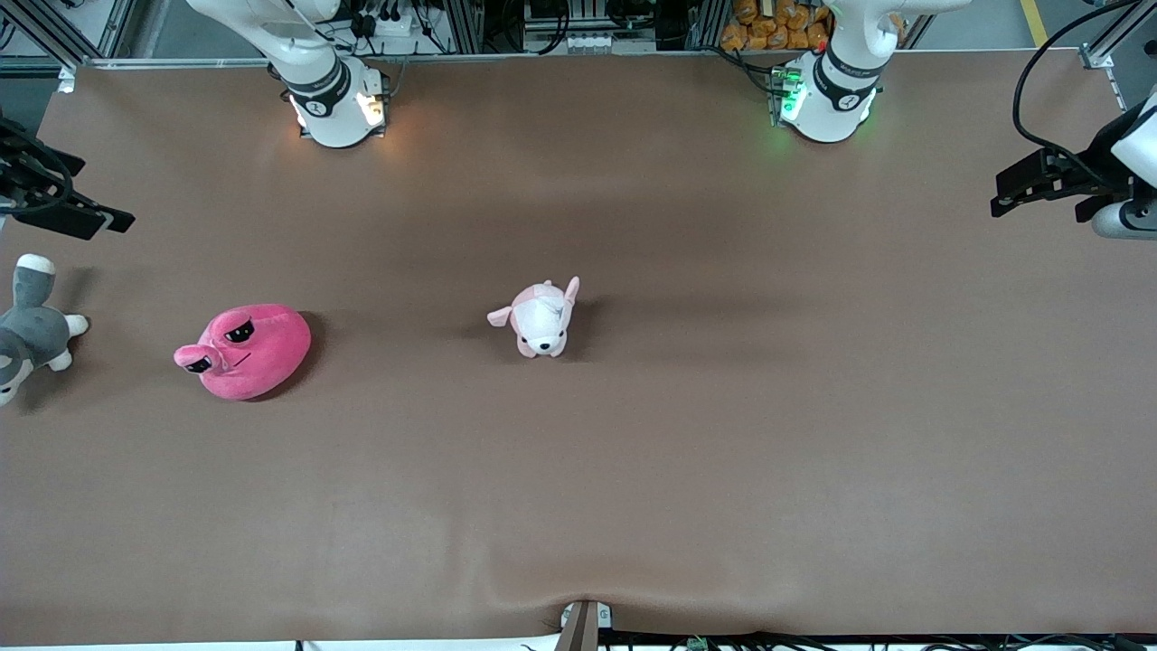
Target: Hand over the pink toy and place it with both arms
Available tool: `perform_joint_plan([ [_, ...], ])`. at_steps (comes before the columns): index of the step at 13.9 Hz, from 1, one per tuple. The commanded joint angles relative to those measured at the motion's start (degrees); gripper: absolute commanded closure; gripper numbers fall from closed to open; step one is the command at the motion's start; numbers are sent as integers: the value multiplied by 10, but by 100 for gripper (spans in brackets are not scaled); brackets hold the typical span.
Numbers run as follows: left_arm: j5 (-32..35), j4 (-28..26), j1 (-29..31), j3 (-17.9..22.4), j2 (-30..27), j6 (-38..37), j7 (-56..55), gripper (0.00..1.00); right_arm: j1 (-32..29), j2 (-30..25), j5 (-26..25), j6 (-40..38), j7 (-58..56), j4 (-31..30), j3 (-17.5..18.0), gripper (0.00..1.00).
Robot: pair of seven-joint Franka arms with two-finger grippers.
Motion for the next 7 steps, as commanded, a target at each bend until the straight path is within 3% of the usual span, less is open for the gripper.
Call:
perform_joint_plan([
  [1, 12, 9, 0, -1, 2, -10, 10, 0, -1, -16, -19, 4, -99, -18, -5, 0],
  [4, 6, 9, 0, -1, 2, -10, 10, 0, 1, -38, -39, 24, -162, -51, -5, 0],
  [7, 5, 9, 0, -1, 2, -9, 10, 0, 4, -109, -51, 96, -289, -159, -25, 0],
])
